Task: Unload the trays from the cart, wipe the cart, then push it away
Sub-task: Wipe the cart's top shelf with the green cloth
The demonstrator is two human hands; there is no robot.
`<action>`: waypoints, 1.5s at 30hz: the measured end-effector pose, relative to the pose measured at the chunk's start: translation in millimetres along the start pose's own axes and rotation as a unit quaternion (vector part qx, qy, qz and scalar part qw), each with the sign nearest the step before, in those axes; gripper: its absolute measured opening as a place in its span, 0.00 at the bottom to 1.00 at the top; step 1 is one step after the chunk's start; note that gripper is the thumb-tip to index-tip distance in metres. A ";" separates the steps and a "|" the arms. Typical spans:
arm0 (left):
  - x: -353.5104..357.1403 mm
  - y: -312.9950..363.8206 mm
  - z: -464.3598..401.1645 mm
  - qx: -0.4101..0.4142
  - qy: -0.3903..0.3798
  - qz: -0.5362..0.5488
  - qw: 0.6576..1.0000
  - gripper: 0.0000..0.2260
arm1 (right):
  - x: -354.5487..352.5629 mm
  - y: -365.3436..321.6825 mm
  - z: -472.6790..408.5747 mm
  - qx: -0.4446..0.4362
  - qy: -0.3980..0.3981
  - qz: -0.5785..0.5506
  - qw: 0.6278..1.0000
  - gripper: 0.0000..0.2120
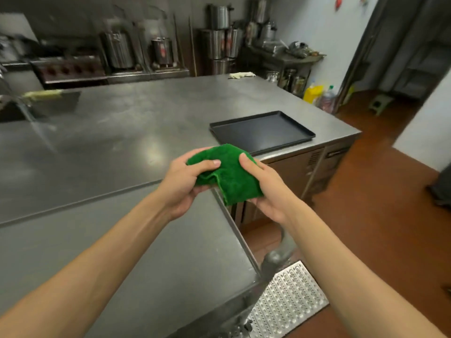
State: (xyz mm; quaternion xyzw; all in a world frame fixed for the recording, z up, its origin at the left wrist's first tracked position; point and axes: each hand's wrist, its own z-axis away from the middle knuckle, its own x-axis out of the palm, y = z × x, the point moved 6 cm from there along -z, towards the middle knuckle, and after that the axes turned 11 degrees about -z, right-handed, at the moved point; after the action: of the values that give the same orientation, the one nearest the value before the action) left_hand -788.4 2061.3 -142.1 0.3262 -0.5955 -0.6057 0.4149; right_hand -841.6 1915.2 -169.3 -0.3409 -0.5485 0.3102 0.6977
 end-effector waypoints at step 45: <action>794.0 -66.9 -510.7 -0.060 -0.027 0.080 0.995 0.17 | -745.5 -553.9 -225.7 -0.001 0.057 0.018 0.998 0.20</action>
State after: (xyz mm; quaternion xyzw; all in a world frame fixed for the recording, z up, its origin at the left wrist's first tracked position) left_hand -693.5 1120.1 -169.6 0.2360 -0.5929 -0.6138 0.4647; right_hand -742.0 964.6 -167.7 -0.3685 -0.5025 0.3019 0.7215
